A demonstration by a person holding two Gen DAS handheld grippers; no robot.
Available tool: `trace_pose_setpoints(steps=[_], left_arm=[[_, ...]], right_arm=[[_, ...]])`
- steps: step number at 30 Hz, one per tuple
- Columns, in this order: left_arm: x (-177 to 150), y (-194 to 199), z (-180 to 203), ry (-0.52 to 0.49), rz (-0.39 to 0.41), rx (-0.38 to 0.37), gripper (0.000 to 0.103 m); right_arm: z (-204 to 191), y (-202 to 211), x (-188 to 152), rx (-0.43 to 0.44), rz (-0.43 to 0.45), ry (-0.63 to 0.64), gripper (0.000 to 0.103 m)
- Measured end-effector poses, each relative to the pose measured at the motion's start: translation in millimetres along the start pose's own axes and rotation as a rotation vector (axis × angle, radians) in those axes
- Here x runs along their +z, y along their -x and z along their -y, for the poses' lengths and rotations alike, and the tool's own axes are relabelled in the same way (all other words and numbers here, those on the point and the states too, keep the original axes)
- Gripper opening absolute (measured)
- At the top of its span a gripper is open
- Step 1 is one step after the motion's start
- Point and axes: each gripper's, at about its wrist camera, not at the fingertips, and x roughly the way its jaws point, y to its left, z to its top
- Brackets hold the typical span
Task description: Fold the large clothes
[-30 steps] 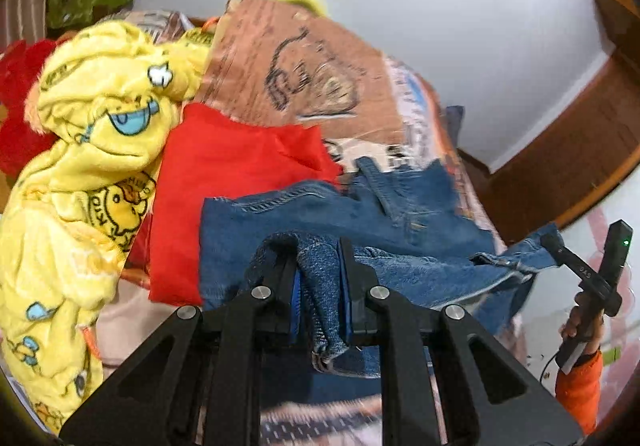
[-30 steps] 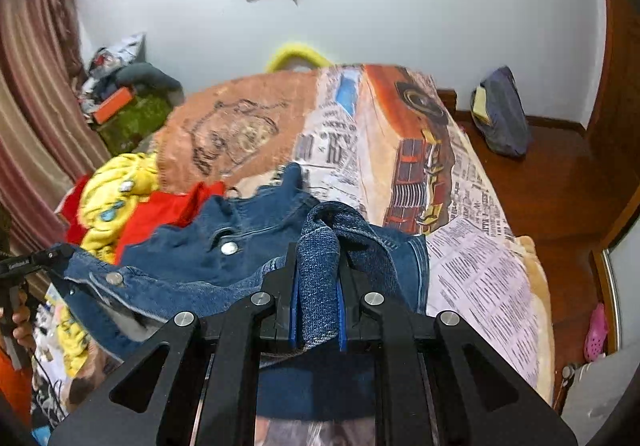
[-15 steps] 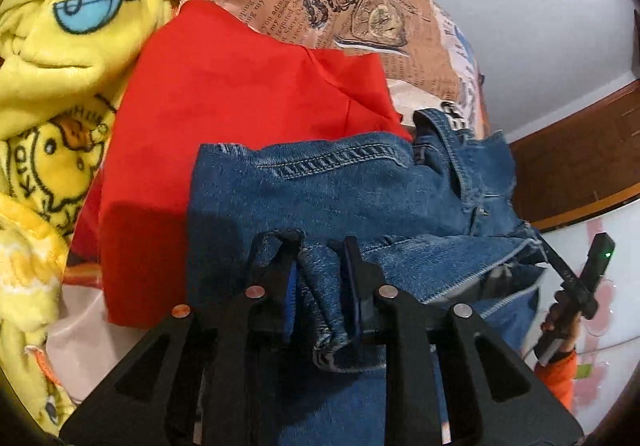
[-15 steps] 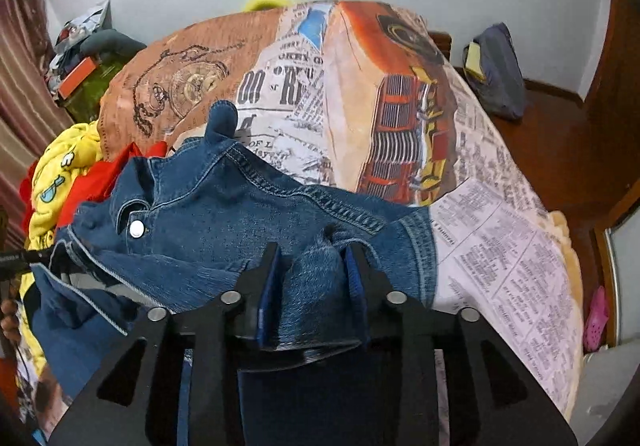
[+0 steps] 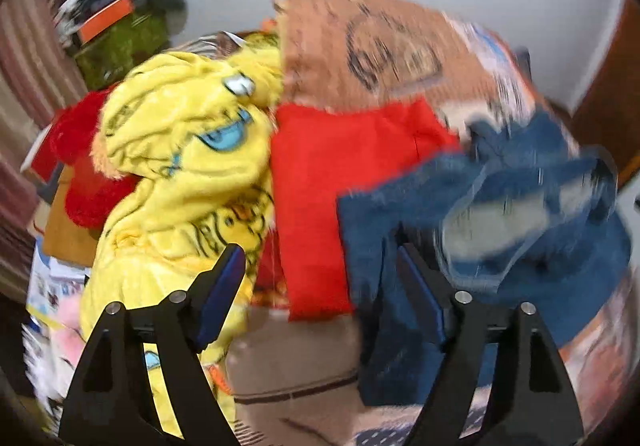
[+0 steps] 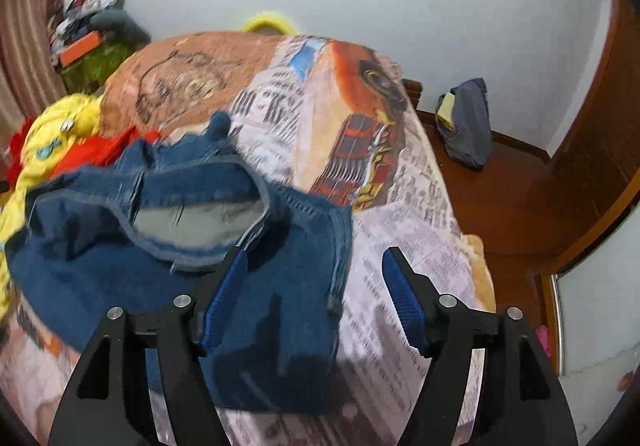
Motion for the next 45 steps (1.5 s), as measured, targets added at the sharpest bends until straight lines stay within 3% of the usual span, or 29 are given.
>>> trace_pose_setpoints(steps=[5,11,18,21,24,26,28,29,32,34,39,45], left_arm=[[-16.1,-29.9,32.0,-0.120,-0.072,0.002,0.077],[3.9,-55.5,50.6,-0.130,-0.082,-0.043,0.077],[36.9,-87.7,53.5,-0.095,-0.094,-0.119,0.077],[46.4,-95.1,55.0,-0.078,-0.078,-0.155,0.077],[53.1,-96.1,51.2,-0.026,-0.052,-0.233,0.061],[55.3,-100.2,51.4,-0.011,-0.065,-0.282,0.043],[55.1,-104.9,54.1,-0.014,-0.081,-0.268,0.040],[54.6,-107.4,55.2,-0.014,-0.089,-0.261,0.037],[53.2,-110.2,54.5,0.010,-0.105,-0.233,0.024],[52.6,-102.3,55.4,0.009,-0.081,-0.190,0.020],[55.4,-58.4,53.4,-0.005,0.042,-0.058,0.014],[65.3,-5.2,41.6,0.050,0.169,-0.029,0.014]], right_arm=[[-22.4,-19.9,-14.8,0.012,-0.059,0.083,0.067],[-41.8,-53.9,-4.6,-0.014,-0.119,0.168,0.067],[-30.6,-93.1,32.4,-0.010,-0.136,0.115,0.067],[-20.2,-111.6,44.5,0.031,-0.154,0.058,0.067],[-11.8,-120.3,50.2,0.098,-0.163,-0.013,0.066],[-7.9,-122.3,51.4,0.140,-0.151,-0.054,0.063],[-6.5,-125.2,49.6,0.197,-0.158,-0.096,0.047],[-7.4,-125.9,48.4,0.214,-0.161,-0.112,0.044],[-12.4,-123.9,48.3,0.176,-0.149,-0.098,0.033],[-9.7,-120.4,48.8,0.136,-0.147,-0.111,0.009],[2.1,-100.8,53.8,0.144,-0.086,-0.155,0.006],[-4.5,-61.6,67.7,0.099,0.050,-0.136,0.005]])
